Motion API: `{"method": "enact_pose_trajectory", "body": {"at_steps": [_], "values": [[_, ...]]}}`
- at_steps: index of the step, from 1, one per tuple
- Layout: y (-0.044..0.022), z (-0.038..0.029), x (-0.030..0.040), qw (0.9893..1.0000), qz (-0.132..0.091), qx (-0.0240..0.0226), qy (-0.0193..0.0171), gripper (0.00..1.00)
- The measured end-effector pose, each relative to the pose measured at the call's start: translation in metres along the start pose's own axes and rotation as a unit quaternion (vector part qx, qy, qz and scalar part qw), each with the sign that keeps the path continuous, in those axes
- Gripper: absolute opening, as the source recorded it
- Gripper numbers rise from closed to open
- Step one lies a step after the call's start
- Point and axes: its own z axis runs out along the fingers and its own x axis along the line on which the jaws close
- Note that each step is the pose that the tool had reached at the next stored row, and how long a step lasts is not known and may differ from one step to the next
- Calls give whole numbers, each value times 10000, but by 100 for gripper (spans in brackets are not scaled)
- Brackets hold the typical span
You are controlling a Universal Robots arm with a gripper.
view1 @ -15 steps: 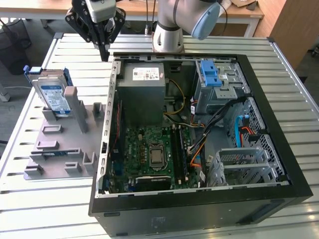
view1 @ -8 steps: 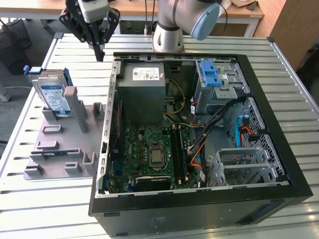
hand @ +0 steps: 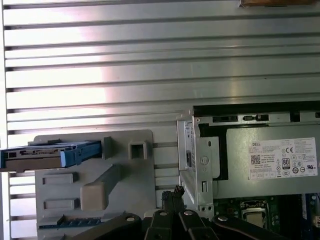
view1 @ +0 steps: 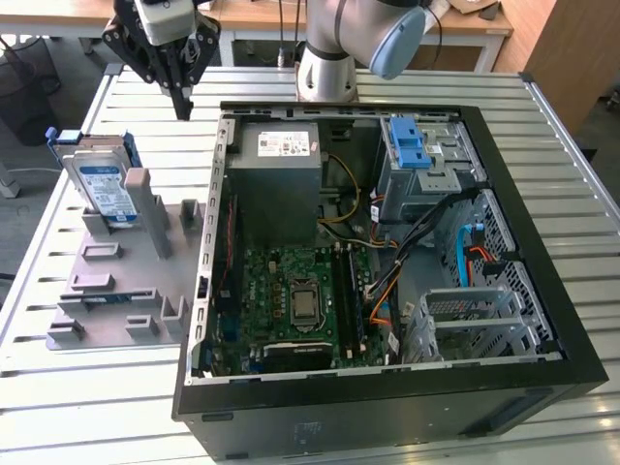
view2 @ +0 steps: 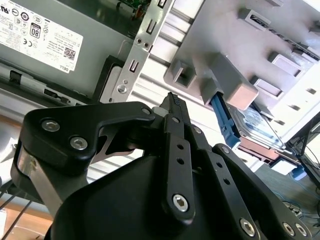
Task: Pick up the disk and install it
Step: 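Reach for the disk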
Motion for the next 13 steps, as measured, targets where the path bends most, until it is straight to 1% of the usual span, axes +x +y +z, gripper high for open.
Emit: {"method": "enact_pose_trajectory", "body": {"at_steps": [7, 11, 13], "values": [[8, 7, 126, 10000, 1, 0, 0, 10], [26, 12, 167, 10000, 0, 0, 0, 10], [35, 14, 198, 10000, 1, 0, 0, 10]]}}
